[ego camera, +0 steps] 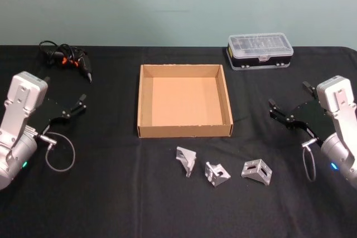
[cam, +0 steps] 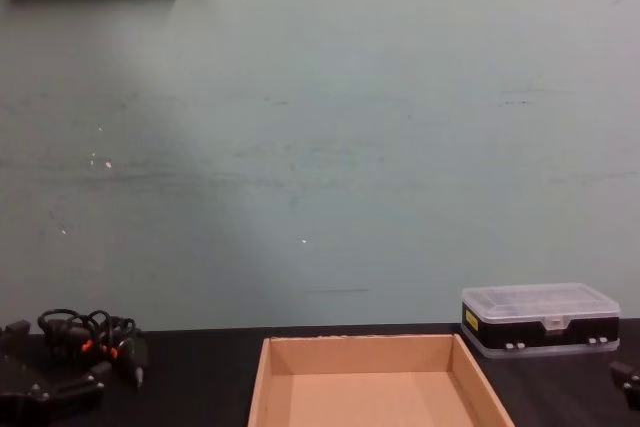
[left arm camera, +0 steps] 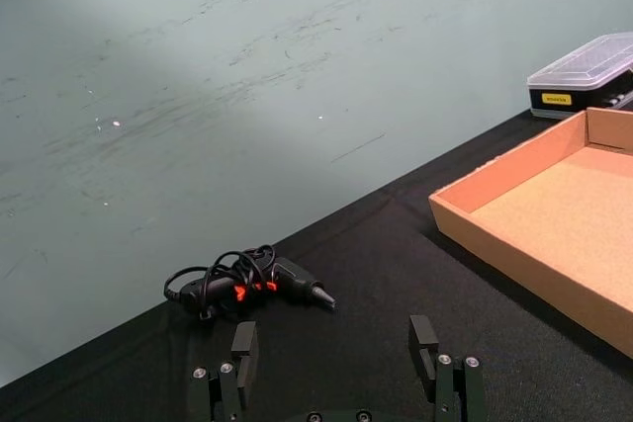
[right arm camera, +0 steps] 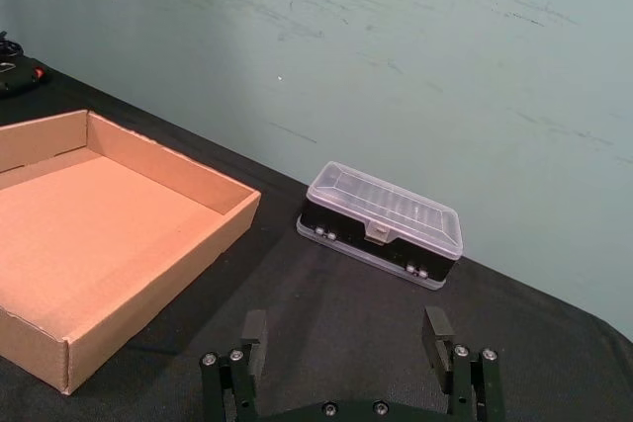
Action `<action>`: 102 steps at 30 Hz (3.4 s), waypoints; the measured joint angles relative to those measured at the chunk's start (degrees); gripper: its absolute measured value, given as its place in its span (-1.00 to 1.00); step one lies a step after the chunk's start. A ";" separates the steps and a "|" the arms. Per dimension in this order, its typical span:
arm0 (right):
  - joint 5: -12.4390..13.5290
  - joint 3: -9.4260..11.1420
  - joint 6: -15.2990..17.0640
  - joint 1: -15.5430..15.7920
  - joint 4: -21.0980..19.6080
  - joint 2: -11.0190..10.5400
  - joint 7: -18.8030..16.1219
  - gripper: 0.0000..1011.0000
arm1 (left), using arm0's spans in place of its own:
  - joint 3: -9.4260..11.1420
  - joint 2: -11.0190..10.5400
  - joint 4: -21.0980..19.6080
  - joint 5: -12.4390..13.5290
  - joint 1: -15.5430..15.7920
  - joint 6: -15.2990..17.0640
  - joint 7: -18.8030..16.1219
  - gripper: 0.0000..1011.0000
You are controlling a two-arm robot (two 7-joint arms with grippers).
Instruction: Use one hand to pick up the angle iron from the table and place it into the box.
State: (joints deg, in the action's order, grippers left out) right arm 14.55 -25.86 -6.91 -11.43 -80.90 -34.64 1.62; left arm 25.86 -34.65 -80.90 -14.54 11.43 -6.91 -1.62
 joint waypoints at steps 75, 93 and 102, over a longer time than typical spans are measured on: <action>18.85 6.01 9.93 0.54 -9.76 -16.29 -40.36 0.98 | 0.00 0.00 0.00 0.00 0.00 0.00 0.00 0.98; 13.17 -2.90 13.71 -5.41 -3.21 -14.49 -48.20 0.98 | 0.00 0.00 0.00 0.00 0.00 0.00 0.00 0.98; 12.40 -4.96 13.62 -7.45 -1.64 -13.91 -50.50 0.98 | 0.00 0.00 0.00 0.00 0.00 0.00 0.00 0.98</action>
State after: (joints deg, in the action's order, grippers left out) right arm 26.95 -30.82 6.71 -18.88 -82.54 -48.56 -48.87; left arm 25.86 -34.64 -80.90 -14.55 11.43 -6.91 -1.62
